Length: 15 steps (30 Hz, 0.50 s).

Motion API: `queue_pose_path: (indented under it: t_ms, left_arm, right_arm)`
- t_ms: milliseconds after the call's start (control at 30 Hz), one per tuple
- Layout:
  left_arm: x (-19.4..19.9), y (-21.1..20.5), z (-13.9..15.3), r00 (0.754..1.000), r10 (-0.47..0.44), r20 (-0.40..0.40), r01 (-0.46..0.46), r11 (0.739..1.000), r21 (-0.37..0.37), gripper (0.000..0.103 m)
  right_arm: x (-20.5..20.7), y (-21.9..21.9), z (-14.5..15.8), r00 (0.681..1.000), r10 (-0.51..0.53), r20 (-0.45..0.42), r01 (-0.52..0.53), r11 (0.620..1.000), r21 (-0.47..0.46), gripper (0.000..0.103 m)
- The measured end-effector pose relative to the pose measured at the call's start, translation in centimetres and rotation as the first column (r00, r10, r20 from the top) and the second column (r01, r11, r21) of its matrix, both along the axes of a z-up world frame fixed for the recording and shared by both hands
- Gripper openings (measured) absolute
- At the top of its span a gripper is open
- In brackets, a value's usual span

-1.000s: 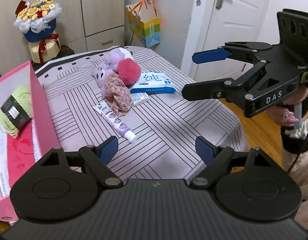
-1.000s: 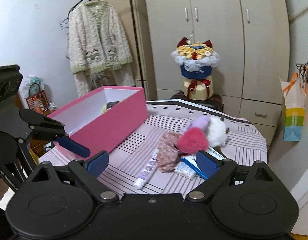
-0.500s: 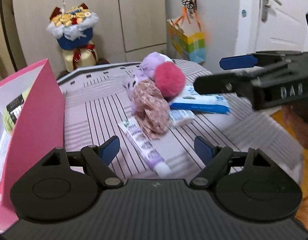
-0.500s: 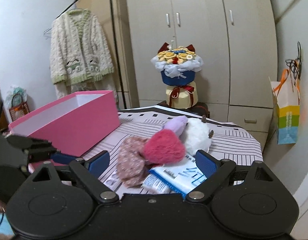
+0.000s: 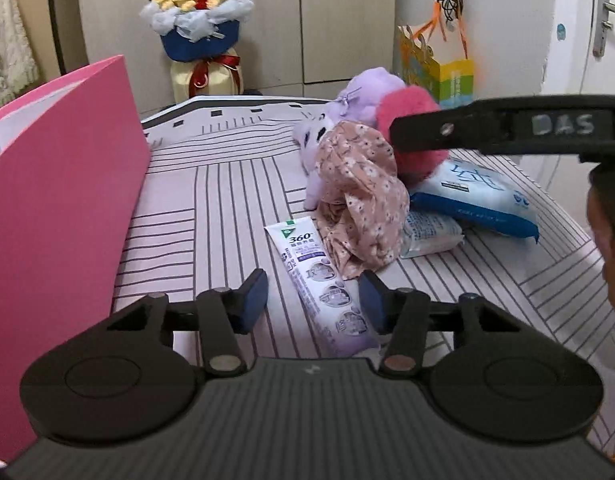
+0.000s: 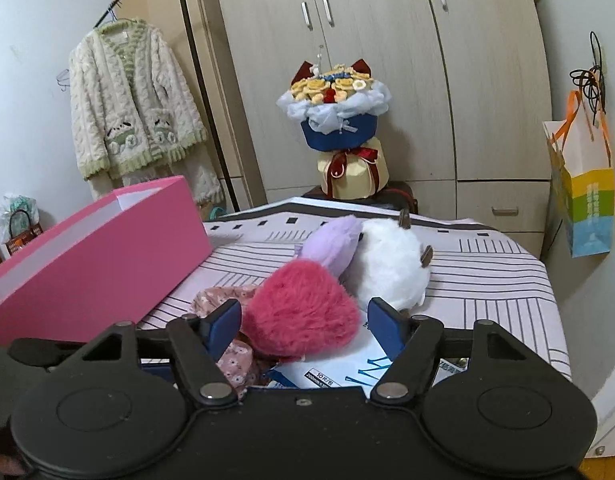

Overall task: Organize soft objects
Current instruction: 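Grasp the pink pompom with the right gripper while the left gripper grasps the toothpaste tube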

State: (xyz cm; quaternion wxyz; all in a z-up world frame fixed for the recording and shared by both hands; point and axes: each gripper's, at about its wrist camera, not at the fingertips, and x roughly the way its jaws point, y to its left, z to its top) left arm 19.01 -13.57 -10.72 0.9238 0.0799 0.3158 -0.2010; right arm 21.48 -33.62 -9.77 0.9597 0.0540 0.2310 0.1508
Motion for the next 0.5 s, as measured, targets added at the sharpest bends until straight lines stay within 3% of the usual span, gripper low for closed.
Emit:
queue_pose_path:
  t_ms: [133, 167, 267, 333, 500]
  left_arm:
    - [-0.3, -0.6, -0.4, 0.999, 0.03, 0.032, -0.03, 0.999, 0.011, 0.052]
    - [-0.5, -0.8, -0.5, 0.998, 0.038, 0.045, -0.039, 0.999, 0.018, 0.053]
    - [-0.6, -0.9, -0.5, 0.998, 0.047, 0.052, -0.048, 0.999, 0.013, 0.051]
    - [-0.8, -0.9, -0.5, 0.998, 0.026, 0.057, -0.026, 1.0, -0.003, 0.033]
    - [-1.6, -1.2, -0.6, 0.996, 0.029, 0.09, -0.031, 0.999, 0.02, 0.026]
  right_arm:
    - [0.4, 0.1, -0.7, 1.0, -0.011, -0.026, 0.012, 1.0, 0.026, 0.073]
    - [0.5, 0.1, -0.8, 0.999, -0.014, -0.035, 0.015, 0.999, 0.032, 0.062]
    - [-0.1, 0.1, -1.0, 0.999, -0.023, -0.023, 0.024, 0.999, 0.039, 0.057]
    - [-0.9, 0.1, -0.9, 0.999, -0.043, 0.003, 0.043, 0.998, 0.035, 0.056]
    - [-3.3, 0.4, -0.6, 0.994, -0.09, 0.061, 0.09, 0.996, -0.001, 0.056]
